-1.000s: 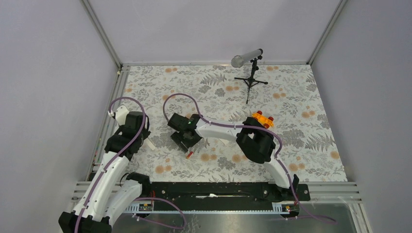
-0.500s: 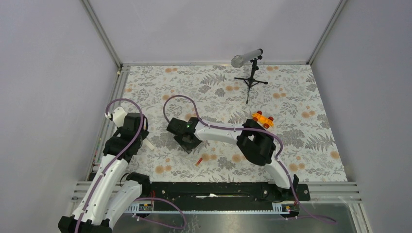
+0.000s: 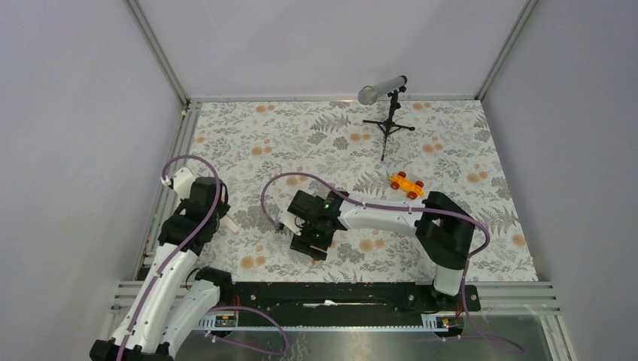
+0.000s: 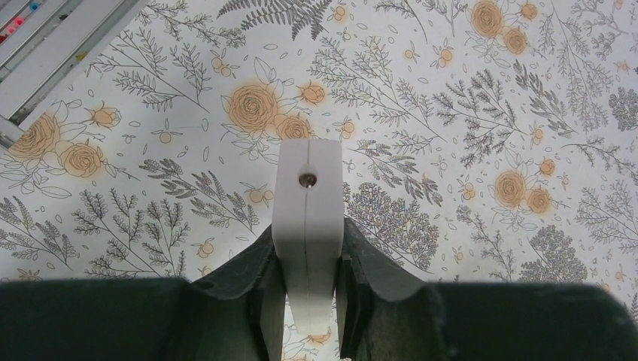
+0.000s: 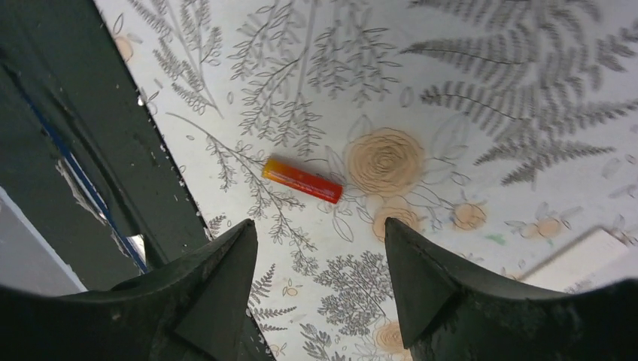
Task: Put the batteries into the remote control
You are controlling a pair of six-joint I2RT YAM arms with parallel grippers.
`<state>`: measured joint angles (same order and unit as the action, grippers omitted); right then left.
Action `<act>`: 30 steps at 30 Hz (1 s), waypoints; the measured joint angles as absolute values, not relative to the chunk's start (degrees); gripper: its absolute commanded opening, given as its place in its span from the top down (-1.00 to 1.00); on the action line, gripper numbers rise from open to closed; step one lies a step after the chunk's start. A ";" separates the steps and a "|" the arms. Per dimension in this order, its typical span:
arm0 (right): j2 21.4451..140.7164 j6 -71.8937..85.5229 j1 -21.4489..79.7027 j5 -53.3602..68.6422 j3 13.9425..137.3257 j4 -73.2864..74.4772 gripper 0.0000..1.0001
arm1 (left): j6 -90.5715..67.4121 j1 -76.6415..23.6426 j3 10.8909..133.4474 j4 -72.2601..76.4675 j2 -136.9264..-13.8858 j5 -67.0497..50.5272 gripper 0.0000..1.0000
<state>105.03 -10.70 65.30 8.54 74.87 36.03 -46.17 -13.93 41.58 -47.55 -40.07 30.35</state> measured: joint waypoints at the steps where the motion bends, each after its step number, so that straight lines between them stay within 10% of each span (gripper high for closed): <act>1: 105.03 -12.27 65.49 9.47 74.15 35.42 -0.38 | -46.19 -13.91 41.56 -47.51 -39.94 30.33 1.00; 21: 105.84 -22.96 69.93 0.10 67.16 26.17 -0.33 | -46.15 -13.89 41.01 -46.50 -39.86 29.76 1.00; 30: 107.55 -23.22 72.05 1.13 68.82 26.26 0.60 | -45.84 -13.87 41.01 -45.67 -41.30 29.47 1.00</act>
<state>107.55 -23.22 72.05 1.13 68.82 26.26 -45.84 -13.87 41.01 -45.67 -41.30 29.47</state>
